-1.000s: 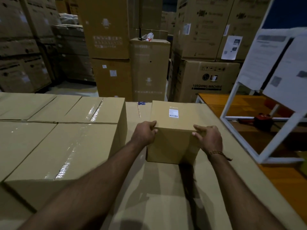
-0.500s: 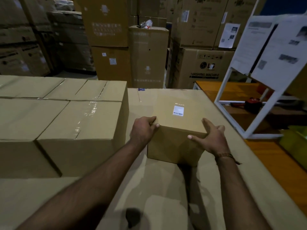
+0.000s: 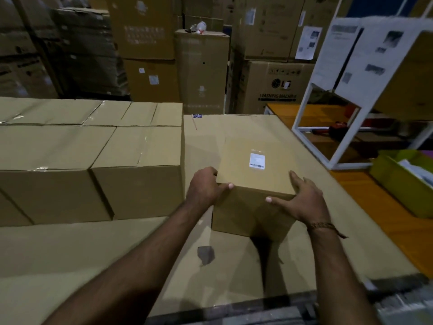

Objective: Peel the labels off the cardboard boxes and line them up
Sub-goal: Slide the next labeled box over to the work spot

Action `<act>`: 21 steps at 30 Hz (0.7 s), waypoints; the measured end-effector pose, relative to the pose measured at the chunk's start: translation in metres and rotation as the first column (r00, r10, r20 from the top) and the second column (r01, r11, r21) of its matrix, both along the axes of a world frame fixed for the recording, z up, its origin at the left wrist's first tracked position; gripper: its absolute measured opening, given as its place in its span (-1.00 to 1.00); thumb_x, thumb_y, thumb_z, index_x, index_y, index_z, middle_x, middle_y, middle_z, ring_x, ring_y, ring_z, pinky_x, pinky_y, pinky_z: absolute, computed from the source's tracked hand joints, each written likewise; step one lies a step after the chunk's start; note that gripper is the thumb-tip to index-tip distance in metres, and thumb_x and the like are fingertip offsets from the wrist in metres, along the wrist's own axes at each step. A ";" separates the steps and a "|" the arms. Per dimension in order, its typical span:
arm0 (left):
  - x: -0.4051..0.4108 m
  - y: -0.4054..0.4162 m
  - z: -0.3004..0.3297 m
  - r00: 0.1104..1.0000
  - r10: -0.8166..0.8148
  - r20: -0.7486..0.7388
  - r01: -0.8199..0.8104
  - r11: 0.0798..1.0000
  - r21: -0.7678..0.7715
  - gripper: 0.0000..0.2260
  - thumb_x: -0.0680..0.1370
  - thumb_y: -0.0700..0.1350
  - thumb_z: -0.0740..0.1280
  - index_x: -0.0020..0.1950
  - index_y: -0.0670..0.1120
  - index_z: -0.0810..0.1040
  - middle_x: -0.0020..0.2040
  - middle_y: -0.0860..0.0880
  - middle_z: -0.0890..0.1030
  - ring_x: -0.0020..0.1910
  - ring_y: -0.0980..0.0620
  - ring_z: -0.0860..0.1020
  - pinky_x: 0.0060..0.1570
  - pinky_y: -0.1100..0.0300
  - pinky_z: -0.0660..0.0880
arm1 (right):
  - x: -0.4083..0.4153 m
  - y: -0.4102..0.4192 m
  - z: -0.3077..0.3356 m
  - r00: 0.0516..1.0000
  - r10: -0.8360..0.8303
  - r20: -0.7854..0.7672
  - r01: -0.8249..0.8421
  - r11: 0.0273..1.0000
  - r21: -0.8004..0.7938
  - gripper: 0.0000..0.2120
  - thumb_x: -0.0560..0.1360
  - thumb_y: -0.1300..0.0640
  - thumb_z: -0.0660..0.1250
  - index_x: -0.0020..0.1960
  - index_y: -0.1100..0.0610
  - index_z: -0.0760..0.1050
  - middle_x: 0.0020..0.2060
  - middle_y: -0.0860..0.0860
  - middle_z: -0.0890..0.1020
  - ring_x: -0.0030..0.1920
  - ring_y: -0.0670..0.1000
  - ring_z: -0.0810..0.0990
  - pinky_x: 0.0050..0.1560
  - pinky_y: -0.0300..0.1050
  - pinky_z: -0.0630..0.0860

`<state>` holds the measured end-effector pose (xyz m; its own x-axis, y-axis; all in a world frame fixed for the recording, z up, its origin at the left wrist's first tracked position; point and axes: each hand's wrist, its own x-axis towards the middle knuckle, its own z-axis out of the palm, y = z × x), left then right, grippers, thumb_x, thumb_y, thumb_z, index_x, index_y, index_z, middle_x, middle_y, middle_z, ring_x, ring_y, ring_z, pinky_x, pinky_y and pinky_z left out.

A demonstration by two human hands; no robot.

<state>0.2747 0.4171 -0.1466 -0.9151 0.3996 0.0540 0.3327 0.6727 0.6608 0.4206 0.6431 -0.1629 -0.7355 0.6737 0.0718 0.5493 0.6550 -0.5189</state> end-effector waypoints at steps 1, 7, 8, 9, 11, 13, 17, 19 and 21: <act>0.009 -0.010 0.001 1.000 -0.010 0.001 0.010 1.000 0.002 -0.44 0.49 0.17 0.55 0.33 -0.16 0.58 0.22 -0.10 0.67 0.08 -0.03 0.59 -0.03 0.13 0.50 | 0.010 -0.011 0.001 1.000 -0.021 -0.004 0.021 1.000 0.002 0.29 0.11 -0.64 0.48 0.69 -0.12 0.21 0.56 0.17 0.41 0.54 0.29 0.37 0.46 0.30 0.48; 0.069 -0.082 0.008 0.998 -0.057 -0.037 0.058 0.998 0.029 -0.48 0.50 0.18 0.54 0.30 -0.14 0.62 0.16 -0.08 0.69 0.07 -0.05 0.62 -0.03 0.10 0.55 | 0.087 -0.103 0.018 0.992 -0.092 -0.083 0.094 0.995 0.018 0.15 0.23 -0.46 0.60 0.66 0.01 0.32 0.56 0.18 0.44 0.56 0.27 0.36 0.49 0.27 0.43; 0.079 -0.094 0.008 0.998 -0.060 -0.036 0.061 0.997 0.036 -0.47 0.50 0.18 0.54 0.31 -0.14 0.62 0.16 -0.08 0.69 0.07 -0.05 0.62 -0.04 0.12 0.54 | 0.099 -0.119 0.021 0.991 -0.099 -0.089 0.101 0.995 0.027 0.14 0.24 -0.45 0.61 0.66 0.02 0.33 0.57 0.17 0.44 0.56 0.26 0.37 0.49 0.25 0.42; 0.088 -0.107 0.008 0.998 -0.062 -0.034 0.063 0.997 0.040 -0.47 0.50 0.18 0.54 0.31 -0.14 0.62 0.17 -0.08 0.69 0.08 -0.05 0.62 -0.03 0.12 0.54 | 0.111 -0.134 0.022 0.990 -0.107 -0.091 0.110 0.993 0.034 0.12 0.25 -0.44 0.61 0.66 0.02 0.33 0.57 0.16 0.44 0.56 0.25 0.37 0.49 0.23 0.41; 0.106 -0.132 0.009 0.997 -0.069 -0.038 0.071 0.996 0.047 -0.45 0.49 0.18 0.54 0.33 -0.14 0.61 0.18 -0.07 0.69 0.09 -0.05 0.63 -0.01 0.11 0.56 | 0.132 -0.163 0.022 0.989 -0.118 -0.094 0.122 0.992 0.041 0.12 0.25 -0.44 0.61 0.65 0.02 0.34 0.57 0.15 0.45 0.56 0.24 0.38 0.50 0.22 0.41; 0.124 -0.158 0.009 0.997 -0.070 -0.036 0.072 0.996 0.057 -0.45 0.49 0.18 0.55 0.35 -0.13 0.61 0.19 -0.06 0.69 0.09 -0.03 0.63 -0.02 0.12 0.54 | 0.151 -0.191 0.021 0.986 -0.129 -0.109 0.133 0.990 0.037 0.12 0.24 -0.46 0.60 0.64 0.02 0.36 0.56 0.14 0.46 0.56 0.23 0.39 0.51 0.22 0.42; 0.148 -0.212 0.010 0.999 -0.046 -0.002 0.046 0.997 0.055 -0.47 0.49 0.16 0.55 0.33 -0.12 0.62 0.18 -0.06 0.68 0.08 -0.03 0.61 0.06 0.04 0.60 | 0.177 -0.242 0.017 0.985 -0.128 -0.118 0.133 0.990 0.037 0.15 0.19 -0.53 0.57 0.63 -0.02 0.38 0.56 0.14 0.47 0.55 0.22 0.41 0.51 0.21 0.44; 0.156 -0.239 0.011 1.000 -0.024 0.017 0.023 0.998 0.050 -0.50 0.47 0.16 0.57 0.28 -0.11 0.63 0.14 -0.05 0.69 0.05 -0.03 0.61 0.07 0.01 0.62 | 0.182 -0.264 0.016 0.989 -0.097 -0.116 0.102 0.994 0.038 0.15 0.19 -0.53 0.57 0.63 -0.02 0.39 0.56 0.14 0.47 0.54 0.22 0.42 0.50 0.20 0.44; 0.161 -0.267 0.010 0.999 -0.002 0.035 0.001 0.999 0.046 -0.54 0.47 0.15 0.58 0.22 -0.10 0.64 0.10 -0.03 0.69 0.01 -0.01 0.61 0.06 0.00 0.62 | 0.182 -0.286 0.017 0.992 -0.059 -0.110 0.065 0.996 0.053 0.13 0.20 -0.51 0.57 0.63 -0.02 0.39 0.56 0.15 0.46 0.54 0.23 0.42 0.50 0.19 0.44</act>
